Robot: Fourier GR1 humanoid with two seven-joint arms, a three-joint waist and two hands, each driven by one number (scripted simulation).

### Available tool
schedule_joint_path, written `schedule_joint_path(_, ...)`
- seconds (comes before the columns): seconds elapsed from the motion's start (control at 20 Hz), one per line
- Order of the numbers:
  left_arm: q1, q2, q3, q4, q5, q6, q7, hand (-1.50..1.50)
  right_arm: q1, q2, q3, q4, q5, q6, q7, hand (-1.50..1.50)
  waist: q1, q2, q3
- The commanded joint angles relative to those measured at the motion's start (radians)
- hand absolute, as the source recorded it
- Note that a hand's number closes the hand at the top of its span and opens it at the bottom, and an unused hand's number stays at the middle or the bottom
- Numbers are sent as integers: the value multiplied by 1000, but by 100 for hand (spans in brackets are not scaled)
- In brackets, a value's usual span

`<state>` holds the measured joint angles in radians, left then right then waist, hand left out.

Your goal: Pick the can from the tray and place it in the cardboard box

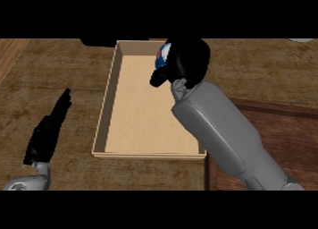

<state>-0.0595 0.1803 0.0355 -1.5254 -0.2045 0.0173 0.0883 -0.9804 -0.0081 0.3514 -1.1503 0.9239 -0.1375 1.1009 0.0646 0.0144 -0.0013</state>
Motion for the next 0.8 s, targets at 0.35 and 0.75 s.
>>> schedule_joint_path(0.35, -11, -12, -16, 3, -22, 7, 16, 0, -114, 8, -49, 350, -155, -411, -59, -150, 3, 3, 1)
schedule_joint_path(0.75, 24, -16, 1, 10, -24, 27, -15, 0, -67, 8, -88, 264, -67, -818, -69, -150, -27, -7, 1)
